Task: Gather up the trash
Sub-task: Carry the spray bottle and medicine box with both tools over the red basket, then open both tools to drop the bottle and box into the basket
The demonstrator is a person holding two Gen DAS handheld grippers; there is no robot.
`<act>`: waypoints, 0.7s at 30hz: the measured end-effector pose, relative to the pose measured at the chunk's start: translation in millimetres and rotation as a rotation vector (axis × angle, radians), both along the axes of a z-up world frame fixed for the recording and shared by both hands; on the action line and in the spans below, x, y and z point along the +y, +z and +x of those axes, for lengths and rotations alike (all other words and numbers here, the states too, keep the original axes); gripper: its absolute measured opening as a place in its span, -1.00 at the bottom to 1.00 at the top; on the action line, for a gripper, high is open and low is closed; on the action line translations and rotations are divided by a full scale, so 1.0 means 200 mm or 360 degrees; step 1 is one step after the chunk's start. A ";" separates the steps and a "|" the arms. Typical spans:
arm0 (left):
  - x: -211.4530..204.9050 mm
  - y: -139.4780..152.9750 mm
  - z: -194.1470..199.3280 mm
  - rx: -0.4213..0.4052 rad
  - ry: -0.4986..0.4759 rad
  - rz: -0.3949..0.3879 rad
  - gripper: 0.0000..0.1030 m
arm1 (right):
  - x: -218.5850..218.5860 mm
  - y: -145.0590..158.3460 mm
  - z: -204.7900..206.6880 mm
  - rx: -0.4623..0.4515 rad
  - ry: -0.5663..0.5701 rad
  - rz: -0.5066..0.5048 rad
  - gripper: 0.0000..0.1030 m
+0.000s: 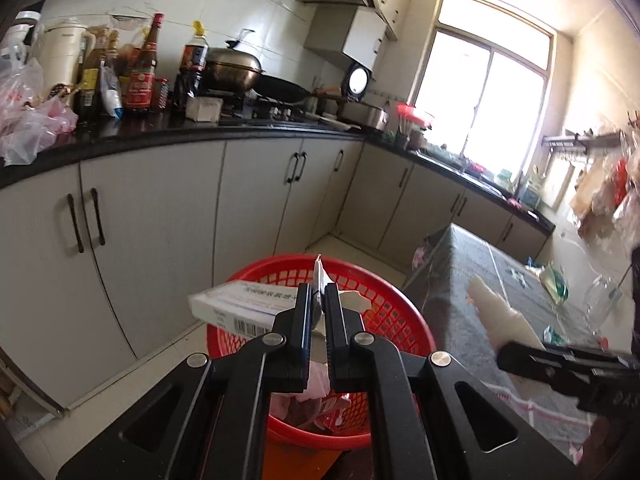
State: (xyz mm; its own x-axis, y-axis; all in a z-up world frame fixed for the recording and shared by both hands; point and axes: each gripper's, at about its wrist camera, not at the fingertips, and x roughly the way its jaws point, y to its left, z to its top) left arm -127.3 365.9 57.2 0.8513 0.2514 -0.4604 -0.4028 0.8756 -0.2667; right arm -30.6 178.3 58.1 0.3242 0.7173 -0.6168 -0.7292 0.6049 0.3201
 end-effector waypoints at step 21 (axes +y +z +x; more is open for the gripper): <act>-0.05 -0.10 0.06 0.0046 -0.0083 0.0065 0.03 | 0.22 -0.17 0.23 0.0238 -0.0079 0.0004 -0.19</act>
